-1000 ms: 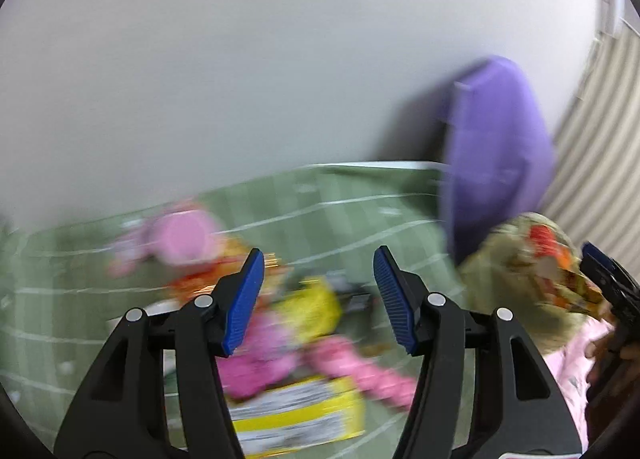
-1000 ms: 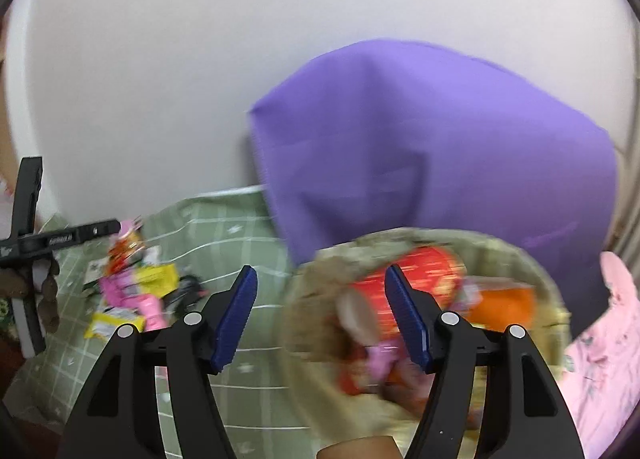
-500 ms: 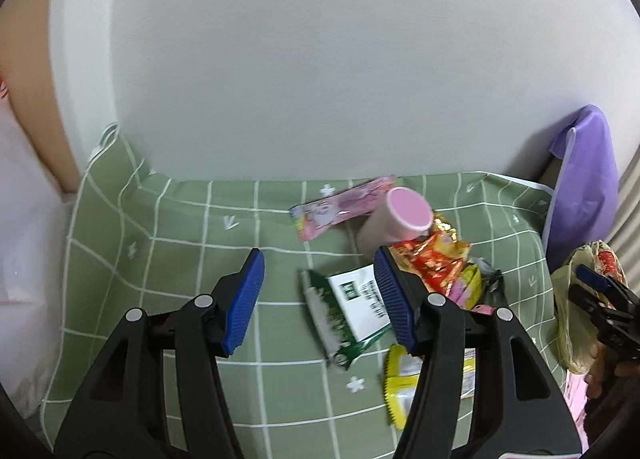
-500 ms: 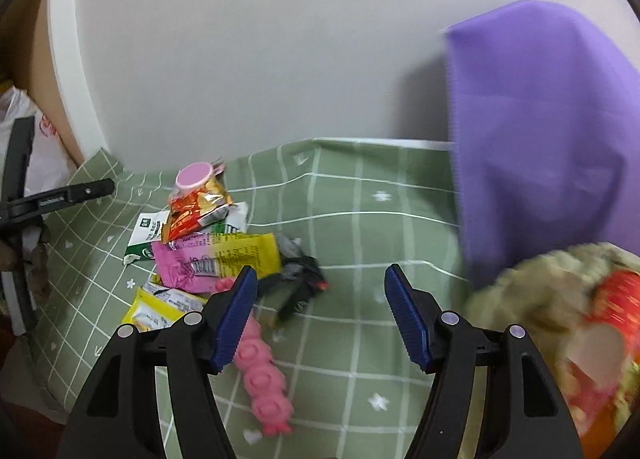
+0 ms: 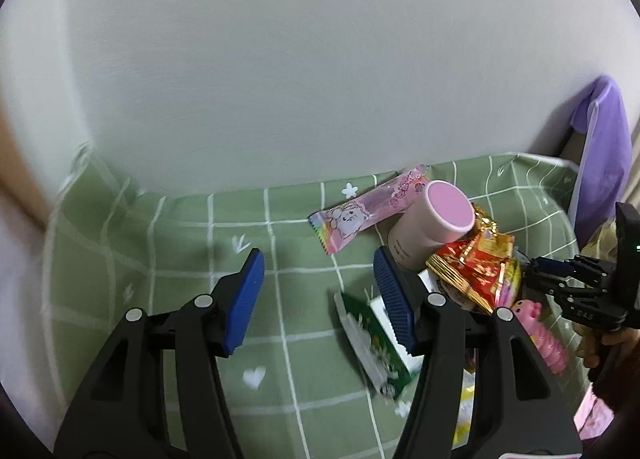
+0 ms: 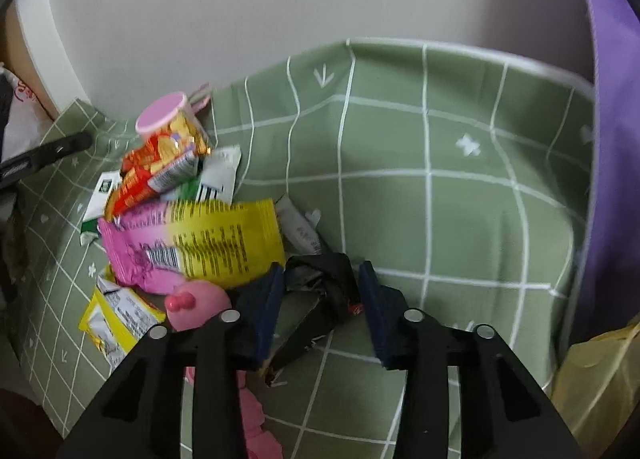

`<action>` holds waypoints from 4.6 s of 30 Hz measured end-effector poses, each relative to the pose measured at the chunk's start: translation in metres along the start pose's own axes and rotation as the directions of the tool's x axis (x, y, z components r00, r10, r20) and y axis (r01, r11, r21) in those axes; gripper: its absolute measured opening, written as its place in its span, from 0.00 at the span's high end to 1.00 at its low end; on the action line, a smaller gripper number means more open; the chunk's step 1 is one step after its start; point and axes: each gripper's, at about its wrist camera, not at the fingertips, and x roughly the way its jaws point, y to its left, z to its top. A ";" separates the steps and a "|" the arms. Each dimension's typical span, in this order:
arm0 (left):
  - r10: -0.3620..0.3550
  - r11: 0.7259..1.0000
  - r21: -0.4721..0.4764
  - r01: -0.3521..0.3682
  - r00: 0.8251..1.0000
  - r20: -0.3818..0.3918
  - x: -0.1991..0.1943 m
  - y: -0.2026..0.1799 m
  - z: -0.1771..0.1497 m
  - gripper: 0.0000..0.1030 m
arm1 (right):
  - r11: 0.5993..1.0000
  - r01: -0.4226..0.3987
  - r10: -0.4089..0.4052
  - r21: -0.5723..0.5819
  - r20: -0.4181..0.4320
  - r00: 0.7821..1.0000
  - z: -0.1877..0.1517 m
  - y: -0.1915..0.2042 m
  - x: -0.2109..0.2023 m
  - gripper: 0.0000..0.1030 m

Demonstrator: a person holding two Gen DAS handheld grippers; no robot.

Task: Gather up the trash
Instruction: 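Grasp the pink candy stick with the left tool while the right tool grasps the black wrapper, then carry the pink candy stick and black wrapper into the yellow trash bag with both tools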

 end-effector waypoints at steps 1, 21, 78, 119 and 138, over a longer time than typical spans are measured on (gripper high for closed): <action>-0.005 1.000 0.015 0.005 1.000 -0.006 0.006 -0.002 0.003 0.47 | 1.000 0.003 -0.003 0.000 -0.004 1.000 -0.002 0.000 0.000 0.66; -0.172 0.976 0.109 0.188 0.975 -0.145 0.086 -0.022 0.042 0.48 | 0.997 0.044 -0.042 0.070 -0.028 0.999 -0.021 -0.016 -0.025 0.67; -0.126 0.987 0.091 0.133 0.989 -0.073 -0.016 -0.043 0.022 0.84 | 0.986 0.090 -0.113 0.142 0.168 0.979 -0.045 -0.021 -0.112 0.70; -0.622 0.605 0.493 0.625 0.758 -0.198 -0.065 -0.367 0.032 0.84 | 0.803 0.410 -0.570 0.432 0.358 0.740 -0.121 -0.123 -0.355 0.70; -0.540 0.557 0.490 0.670 0.741 -0.400 0.007 -0.433 -0.009 0.83 | 0.810 0.302 -0.451 0.502 0.205 0.869 -0.159 -0.168 -0.271 0.73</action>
